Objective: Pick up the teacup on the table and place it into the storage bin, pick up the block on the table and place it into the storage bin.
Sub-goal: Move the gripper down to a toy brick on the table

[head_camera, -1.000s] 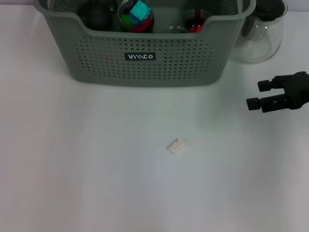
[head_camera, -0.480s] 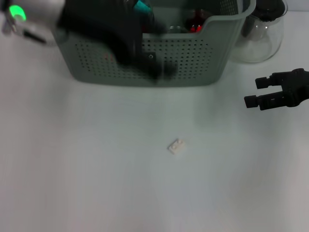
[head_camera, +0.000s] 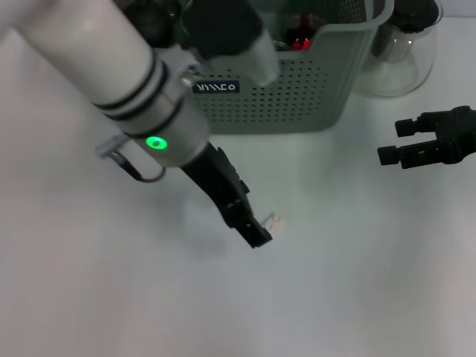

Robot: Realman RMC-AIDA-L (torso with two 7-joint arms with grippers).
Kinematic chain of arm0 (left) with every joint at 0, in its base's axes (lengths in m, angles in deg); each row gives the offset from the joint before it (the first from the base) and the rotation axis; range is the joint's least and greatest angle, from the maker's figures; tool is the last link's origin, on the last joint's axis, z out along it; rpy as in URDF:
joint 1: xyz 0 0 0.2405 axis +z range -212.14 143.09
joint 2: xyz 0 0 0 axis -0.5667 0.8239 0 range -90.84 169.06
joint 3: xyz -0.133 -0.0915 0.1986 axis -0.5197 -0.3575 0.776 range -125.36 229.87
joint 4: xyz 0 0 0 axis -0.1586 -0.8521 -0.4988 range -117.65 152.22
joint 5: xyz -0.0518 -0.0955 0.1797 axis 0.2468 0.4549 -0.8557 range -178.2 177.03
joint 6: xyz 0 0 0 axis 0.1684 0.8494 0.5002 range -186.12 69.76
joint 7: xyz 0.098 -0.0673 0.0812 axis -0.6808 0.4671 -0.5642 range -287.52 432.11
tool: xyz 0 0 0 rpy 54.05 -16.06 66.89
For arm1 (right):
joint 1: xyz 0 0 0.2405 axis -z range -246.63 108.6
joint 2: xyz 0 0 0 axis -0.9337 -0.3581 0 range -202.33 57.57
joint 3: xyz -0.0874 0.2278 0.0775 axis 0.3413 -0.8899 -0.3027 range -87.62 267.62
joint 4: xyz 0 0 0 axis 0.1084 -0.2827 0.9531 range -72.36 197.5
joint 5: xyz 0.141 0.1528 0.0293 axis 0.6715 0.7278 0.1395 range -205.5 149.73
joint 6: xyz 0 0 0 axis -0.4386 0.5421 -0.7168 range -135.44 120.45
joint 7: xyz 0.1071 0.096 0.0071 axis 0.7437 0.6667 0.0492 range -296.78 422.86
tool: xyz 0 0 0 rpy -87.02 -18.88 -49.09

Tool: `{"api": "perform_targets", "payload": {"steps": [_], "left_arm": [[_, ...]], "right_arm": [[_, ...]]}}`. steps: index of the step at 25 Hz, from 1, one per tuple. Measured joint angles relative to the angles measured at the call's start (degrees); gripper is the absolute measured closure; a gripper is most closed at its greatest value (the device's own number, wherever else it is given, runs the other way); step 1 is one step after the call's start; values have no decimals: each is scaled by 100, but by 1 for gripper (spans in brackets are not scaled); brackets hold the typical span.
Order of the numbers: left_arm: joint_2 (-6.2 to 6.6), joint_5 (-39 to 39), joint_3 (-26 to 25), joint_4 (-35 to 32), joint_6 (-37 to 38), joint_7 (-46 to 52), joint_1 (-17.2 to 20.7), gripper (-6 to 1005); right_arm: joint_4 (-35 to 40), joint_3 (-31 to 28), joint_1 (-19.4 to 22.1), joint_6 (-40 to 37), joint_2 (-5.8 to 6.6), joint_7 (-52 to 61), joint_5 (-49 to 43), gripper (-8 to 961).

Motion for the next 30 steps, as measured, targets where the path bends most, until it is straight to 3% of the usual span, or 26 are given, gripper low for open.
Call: {"api": "perform_targets", "payload": {"steps": [8,14,25,30], "left_arm": [[-3,-512,1063,293,-808,1795,-271,148],[-5,-748,1762,354,-1139,2618,-441,157],[-4,-729,2539,364,-1511,3144,-575,174],[-5,-714,2610,516,-1720,3154,-593,181]], "right_arm": [[8,48,-31,-1,35,-14,-4,37],[78,53,-41,-8,50,-21,-1,37],[179,42,-36,-37,38,-50,1,38],[230,50,10,-10,2,-82,0,38]]}}
